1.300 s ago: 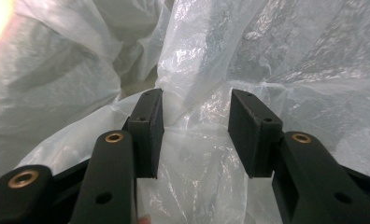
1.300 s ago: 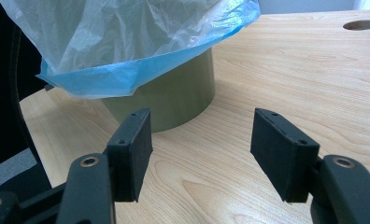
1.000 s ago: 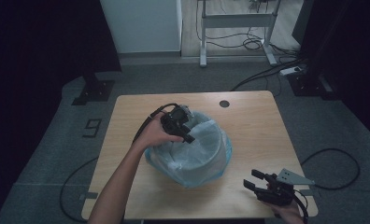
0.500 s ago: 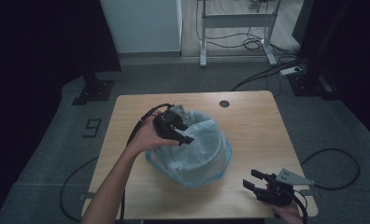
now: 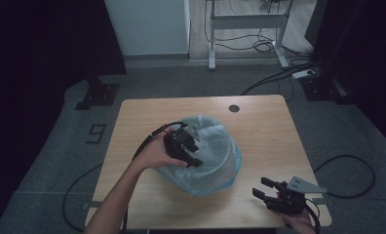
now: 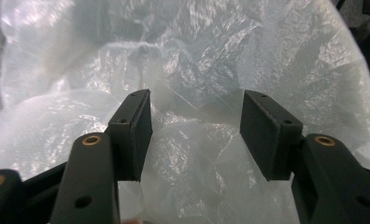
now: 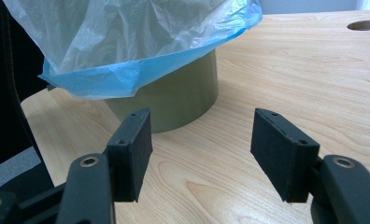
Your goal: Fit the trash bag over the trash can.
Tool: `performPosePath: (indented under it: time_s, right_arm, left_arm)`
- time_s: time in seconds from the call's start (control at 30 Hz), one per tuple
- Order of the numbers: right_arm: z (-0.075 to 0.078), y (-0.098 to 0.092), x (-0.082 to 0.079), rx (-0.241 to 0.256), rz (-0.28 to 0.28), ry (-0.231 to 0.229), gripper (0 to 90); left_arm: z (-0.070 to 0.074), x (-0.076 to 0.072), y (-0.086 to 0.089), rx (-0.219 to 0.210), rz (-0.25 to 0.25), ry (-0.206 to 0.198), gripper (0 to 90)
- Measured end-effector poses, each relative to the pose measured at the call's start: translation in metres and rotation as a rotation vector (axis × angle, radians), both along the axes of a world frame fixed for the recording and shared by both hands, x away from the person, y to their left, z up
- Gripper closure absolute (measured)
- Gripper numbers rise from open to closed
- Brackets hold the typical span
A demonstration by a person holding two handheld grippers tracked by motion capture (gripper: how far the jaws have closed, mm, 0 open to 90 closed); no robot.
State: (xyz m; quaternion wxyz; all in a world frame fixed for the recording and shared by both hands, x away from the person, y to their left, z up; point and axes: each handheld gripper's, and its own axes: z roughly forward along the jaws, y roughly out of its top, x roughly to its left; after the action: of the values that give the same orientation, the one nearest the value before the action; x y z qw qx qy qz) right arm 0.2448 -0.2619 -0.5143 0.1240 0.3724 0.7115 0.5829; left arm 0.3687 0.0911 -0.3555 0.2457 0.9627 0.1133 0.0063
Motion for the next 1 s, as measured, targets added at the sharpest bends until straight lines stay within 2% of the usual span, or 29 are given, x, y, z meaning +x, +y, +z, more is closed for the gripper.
performPosePath:
  time_s: [0.13,0.3,0.47,0.6,0.73,0.87,1.0]
  right_arm:
    - [0.000,-0.001,0.000,0.000,-0.002,0.002,37.9]
    - [0.000,-0.002,0.000,-0.001,-0.006,0.001,37.9]
    - [0.000,-0.002,0.000,-0.001,-0.006,-0.001,37.8]
    - [0.000,-0.002,0.000,-0.003,-0.006,-0.001,37.8]
    - [-0.001,-0.001,0.000,-0.004,-0.008,0.001,37.8]
    - [-0.001,-0.001,0.000,-0.005,-0.007,0.001,37.8]
    - [-0.002,-0.001,0.000,-0.007,-0.007,0.005,37.8]
  left_arm:
    - [-0.002,0.001,0.002,-0.005,0.004,0.004,41.8]
    - [0.005,0.001,0.011,-0.072,0.027,-0.014,37.5]
    - [0.013,0.000,0.024,-0.115,0.057,-0.042,36.2]
    - [0.016,0.000,0.032,-0.122,0.074,-0.052,35.8]
    - [0.015,0.008,0.046,-0.113,0.135,-0.070,35.0]
    - [0.011,0.016,0.051,-0.103,0.161,-0.054,35.0]
    - [0.002,0.023,0.050,-0.066,0.168,-0.032,35.1]
